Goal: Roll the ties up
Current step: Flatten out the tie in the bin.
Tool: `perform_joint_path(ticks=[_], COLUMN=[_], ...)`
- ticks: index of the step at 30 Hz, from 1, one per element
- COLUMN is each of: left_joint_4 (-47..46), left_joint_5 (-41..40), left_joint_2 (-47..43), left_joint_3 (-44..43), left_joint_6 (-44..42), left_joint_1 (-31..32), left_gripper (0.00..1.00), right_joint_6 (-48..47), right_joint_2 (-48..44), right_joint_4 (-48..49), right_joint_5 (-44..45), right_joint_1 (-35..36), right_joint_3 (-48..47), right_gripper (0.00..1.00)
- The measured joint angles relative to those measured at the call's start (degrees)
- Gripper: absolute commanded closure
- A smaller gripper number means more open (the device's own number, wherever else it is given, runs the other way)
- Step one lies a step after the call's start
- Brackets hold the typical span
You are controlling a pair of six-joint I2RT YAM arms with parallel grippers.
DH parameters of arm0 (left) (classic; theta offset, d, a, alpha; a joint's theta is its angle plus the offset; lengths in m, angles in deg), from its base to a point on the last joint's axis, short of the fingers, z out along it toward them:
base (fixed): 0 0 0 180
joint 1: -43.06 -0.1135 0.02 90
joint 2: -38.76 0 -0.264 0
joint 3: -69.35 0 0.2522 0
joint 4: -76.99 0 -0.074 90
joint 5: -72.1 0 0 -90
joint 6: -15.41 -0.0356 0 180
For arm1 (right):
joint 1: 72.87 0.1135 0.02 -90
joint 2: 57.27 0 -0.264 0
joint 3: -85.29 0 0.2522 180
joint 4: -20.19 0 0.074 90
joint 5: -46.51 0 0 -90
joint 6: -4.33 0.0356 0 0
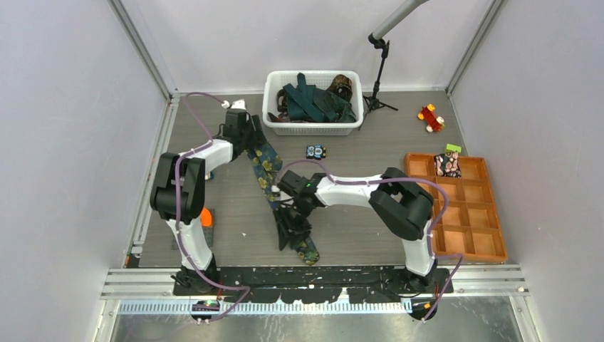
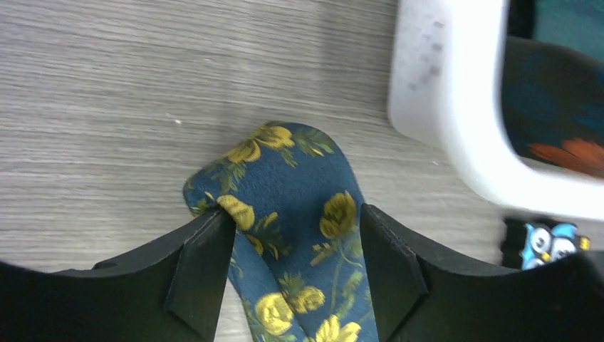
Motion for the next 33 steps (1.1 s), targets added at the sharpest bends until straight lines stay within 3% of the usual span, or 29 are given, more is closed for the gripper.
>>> perform_joint_path(ticks=[5, 10, 14, 19, 22, 27, 33], left_joint_4=[7.1, 13.1, 19.0, 25.8, 32.3, 41.8, 48.8], left_joint_5=[0.8, 1.1, 2.1, 1.9, -0.3, -2.3, -1.4], left_joint_2=[2.9, -1.1, -9.2, -20.0, -23.2, -26.3, -26.3], left_joint_3=[-4.9, -6.4, -5.6, -1.6, 0.0, 5.4, 8.5], left_joint_6=[0.1, -0.4, -0.2, 2.8, 5.0, 13.3, 25.3], left_joint_1=[-3.1, -3.7, -3.5, -1.9, 4.0, 20.2, 35.6], left_gripper=[0.23, 0.17, 0.16, 0.09, 0.1, 0.13, 0.15], right_joint_6=[0.0, -1.0, -2.1, -2.8, -2.7, -2.1, -1.0], right_joint_2=[3.7, 3.7, 2.8, 1.9, -0.9, -8.1, -13.6], right_joint_4=[1.4, 1.7, -1.6, -7.3, -8.3, -9.6, -9.3], right_joint_5=[-6.9, -9.5, -2.5, 12.3, 20.7, 31.7, 37.3], right_joint_1=[4.0, 5.5, 3.0, -4.8, -10.1, -16.3, -19.1], right_joint_3=[-11.6, -21.0, -23.1, -23.4, -20.9, -15.5, -11.4], right_gripper=[0.44, 0.38, 0.34, 0.34, 0.34, 0.34, 0.34])
